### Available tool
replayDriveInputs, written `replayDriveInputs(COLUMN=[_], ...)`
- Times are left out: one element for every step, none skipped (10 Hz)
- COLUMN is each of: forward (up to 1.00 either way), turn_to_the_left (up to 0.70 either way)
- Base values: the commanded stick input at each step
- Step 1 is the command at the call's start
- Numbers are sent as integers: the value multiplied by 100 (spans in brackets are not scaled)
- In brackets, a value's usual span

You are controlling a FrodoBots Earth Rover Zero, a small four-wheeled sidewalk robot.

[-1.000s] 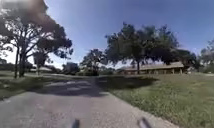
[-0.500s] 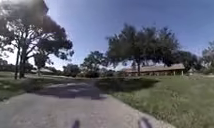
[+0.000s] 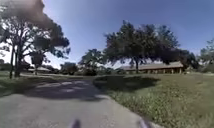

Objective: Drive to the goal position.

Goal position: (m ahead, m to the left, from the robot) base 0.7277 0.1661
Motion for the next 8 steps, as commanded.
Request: replayDriveInputs(forward=[70, 70, 70, 70, 70, 55, 35, 14], turn_to_the_left=[35, 35, 35, 35, 35, 42, 53, 63])
